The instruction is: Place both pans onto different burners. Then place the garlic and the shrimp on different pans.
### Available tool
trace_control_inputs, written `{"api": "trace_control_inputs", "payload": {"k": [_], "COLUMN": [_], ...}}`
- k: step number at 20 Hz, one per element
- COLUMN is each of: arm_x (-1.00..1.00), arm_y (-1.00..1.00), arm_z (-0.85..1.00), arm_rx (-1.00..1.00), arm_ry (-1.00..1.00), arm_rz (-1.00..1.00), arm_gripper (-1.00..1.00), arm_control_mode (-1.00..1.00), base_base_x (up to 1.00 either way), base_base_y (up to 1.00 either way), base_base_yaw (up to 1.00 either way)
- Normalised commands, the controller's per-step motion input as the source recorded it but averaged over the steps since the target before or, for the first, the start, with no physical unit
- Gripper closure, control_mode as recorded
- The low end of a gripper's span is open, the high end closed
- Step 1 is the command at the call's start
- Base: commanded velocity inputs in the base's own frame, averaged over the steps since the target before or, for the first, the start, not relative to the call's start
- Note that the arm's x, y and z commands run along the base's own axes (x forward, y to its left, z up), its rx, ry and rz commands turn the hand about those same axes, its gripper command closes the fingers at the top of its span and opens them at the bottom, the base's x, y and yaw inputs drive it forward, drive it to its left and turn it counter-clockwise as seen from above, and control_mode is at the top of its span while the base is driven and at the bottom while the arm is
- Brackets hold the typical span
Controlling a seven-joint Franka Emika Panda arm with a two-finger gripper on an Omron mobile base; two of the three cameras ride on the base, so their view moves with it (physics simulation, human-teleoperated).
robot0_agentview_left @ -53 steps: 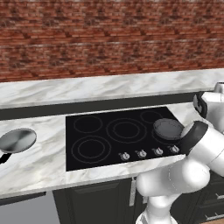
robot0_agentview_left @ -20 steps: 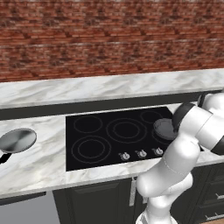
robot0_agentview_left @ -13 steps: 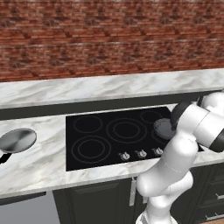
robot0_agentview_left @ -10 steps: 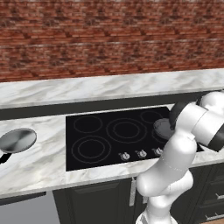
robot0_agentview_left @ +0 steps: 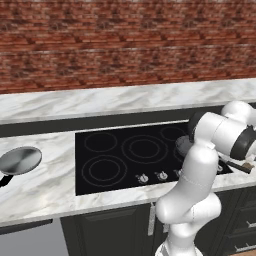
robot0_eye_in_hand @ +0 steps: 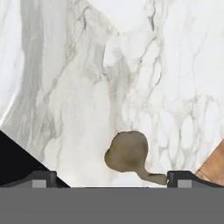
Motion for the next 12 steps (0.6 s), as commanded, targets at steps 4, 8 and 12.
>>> {"api": "trace_control_inputs", "payload": {"k": [4,8,12], "arm_x": [0.09,0.08,0.00], "arm_y": [-0.26,-0.19,-0.09], "arm_z": [-0.18,-0.05,-0.04], "arm_rx": [0.00,0.00,0.00], "arm_ry": [0.00,0.00,0.00], "arm_rz": [-0.13,-0.12,-0.10], "arm_gripper": [-1.00,-1.00,-1.00], "arm_control_mode": [-1.00,-1.00,-1.00], "base_base_x": [0.00,0.00,0.00], "base_base_y": [0.00,0.00,0.00], "base_base_yaw": [0.00,0.00,0.00]}}
